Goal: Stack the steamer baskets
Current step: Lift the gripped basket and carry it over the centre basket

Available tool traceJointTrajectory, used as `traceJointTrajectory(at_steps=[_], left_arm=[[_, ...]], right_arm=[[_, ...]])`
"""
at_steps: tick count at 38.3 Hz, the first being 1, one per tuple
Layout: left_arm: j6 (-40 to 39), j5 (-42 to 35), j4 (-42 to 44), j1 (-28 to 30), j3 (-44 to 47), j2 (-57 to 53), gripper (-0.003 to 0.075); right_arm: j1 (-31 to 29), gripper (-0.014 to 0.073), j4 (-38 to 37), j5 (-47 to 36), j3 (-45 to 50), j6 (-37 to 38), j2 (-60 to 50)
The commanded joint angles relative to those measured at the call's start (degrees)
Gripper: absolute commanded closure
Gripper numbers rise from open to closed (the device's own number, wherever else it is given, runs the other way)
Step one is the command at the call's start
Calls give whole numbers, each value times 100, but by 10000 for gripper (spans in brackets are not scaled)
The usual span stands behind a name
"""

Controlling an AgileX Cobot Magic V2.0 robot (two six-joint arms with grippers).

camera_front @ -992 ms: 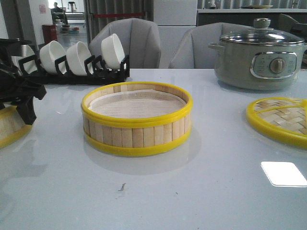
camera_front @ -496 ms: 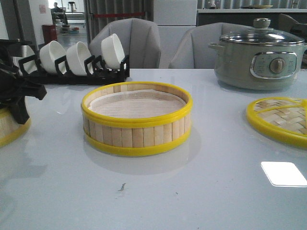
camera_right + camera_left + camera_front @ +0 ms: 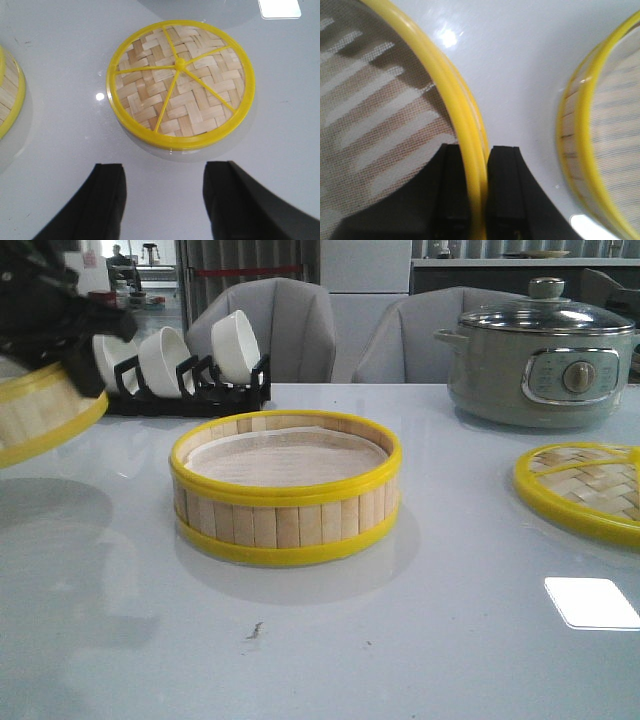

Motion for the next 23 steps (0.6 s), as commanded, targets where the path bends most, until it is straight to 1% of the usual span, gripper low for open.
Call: traceJointTrajectory(at_steps=[1, 7, 15, 23], left_arm=[[24, 22, 44, -351, -590, -369, 634], [24, 123, 44, -1068, -962, -359, 634], [24, 10, 44, -1992, -1089, -339, 634], [24, -18, 44, -2589, -1342, -49, 634]], right_arm=[[2, 129, 0, -411, -198, -31, -36], [2, 129, 0, -411, -198, -31, -36], [2, 129, 0, -405, -198, -31, -36], [2, 129, 0, -380, -198, -31, -36]])
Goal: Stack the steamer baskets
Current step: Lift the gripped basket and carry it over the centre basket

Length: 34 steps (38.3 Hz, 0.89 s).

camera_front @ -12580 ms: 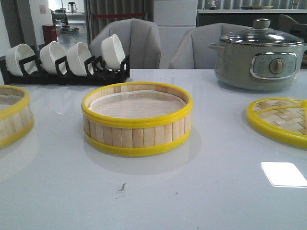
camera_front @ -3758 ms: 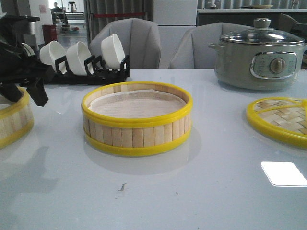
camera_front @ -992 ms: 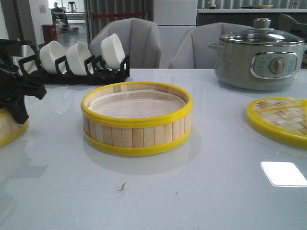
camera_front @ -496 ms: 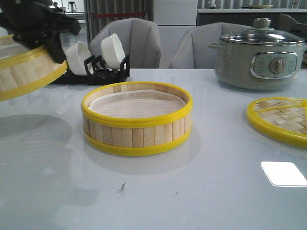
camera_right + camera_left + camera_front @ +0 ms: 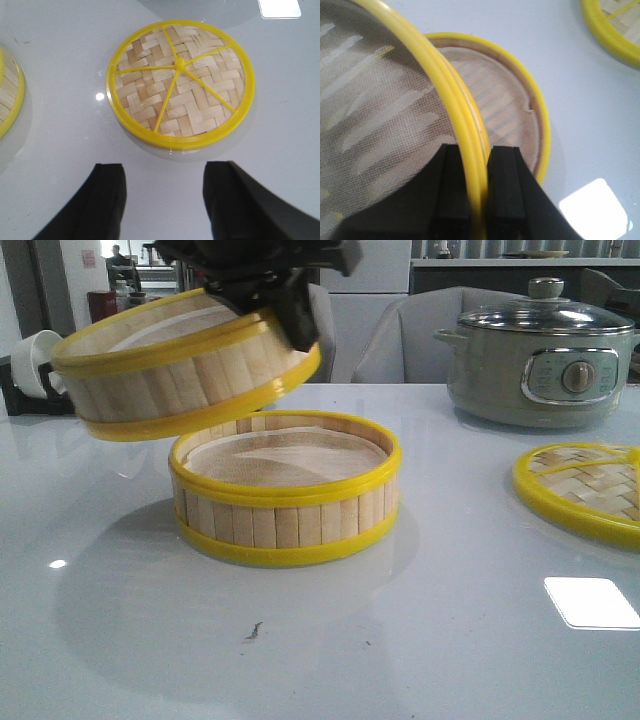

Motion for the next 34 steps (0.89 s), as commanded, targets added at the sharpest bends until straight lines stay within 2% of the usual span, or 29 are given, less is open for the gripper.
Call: traceJointTrajectory(at_steps=[1, 15, 34], left_arm=[[24, -400, 108, -250, -362, -156, 634], [24, -421, 80, -752, -704, 407, 634], [24, -317, 366, -754, -704, 616, 634]], right_arm=[[2, 129, 0, -376, -198, -31, -36], [2, 129, 0, -400, -198, -31, -36], [2, 129, 0, -387, -198, -31, -36]])
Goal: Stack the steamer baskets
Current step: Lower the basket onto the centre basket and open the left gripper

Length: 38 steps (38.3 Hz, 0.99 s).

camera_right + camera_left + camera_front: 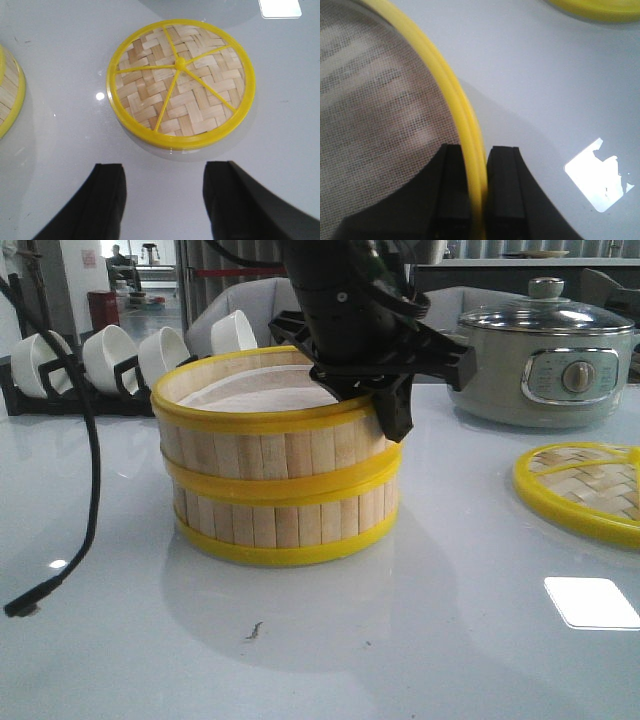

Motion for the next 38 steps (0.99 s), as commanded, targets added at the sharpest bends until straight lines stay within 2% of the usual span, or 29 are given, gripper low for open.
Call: traceJointTrajectory(at_steps=[1, 38], left_arm=[[24, -333, 146, -33, -243, -378, 634], [24, -619, 125, -33, -243, -259, 634]], right_arm=[[2, 129, 0, -387, -198, -31, -36], [2, 129, 0, -375, -198, -31, -36]])
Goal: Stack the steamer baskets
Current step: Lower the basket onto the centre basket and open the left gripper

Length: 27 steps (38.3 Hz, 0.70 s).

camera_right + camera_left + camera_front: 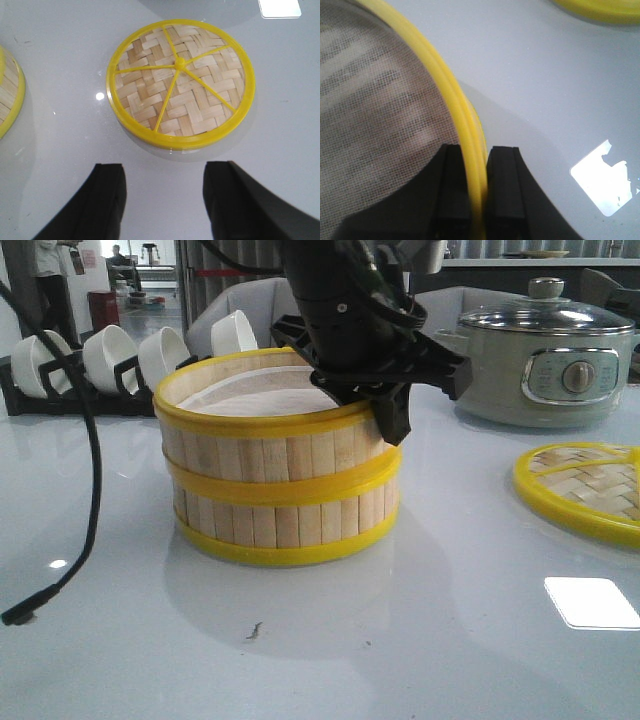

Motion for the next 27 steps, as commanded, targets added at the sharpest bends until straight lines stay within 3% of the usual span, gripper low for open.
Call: traceJointTrajectory(at_steps=[1, 8, 13, 20, 27], left_arm=[[24, -478, 44, -33, -234, -364, 634], [24, -487, 44, -33, -234, -364, 605], [24, -500, 44, -33, -234, -364, 503], [24, -534, 186, -33, -234, -364, 303], [24, -413, 299, -33, -324, -364, 267]], right_arm=[[2, 129, 0, -375, -198, -31, -36], [2, 129, 0, -375, -198, -31, -36], [2, 129, 0, -393, -198, -31, -36], [2, 129, 0, -393, -198, -31, -36], [2, 129, 0, -393, -198, -31, -36]])
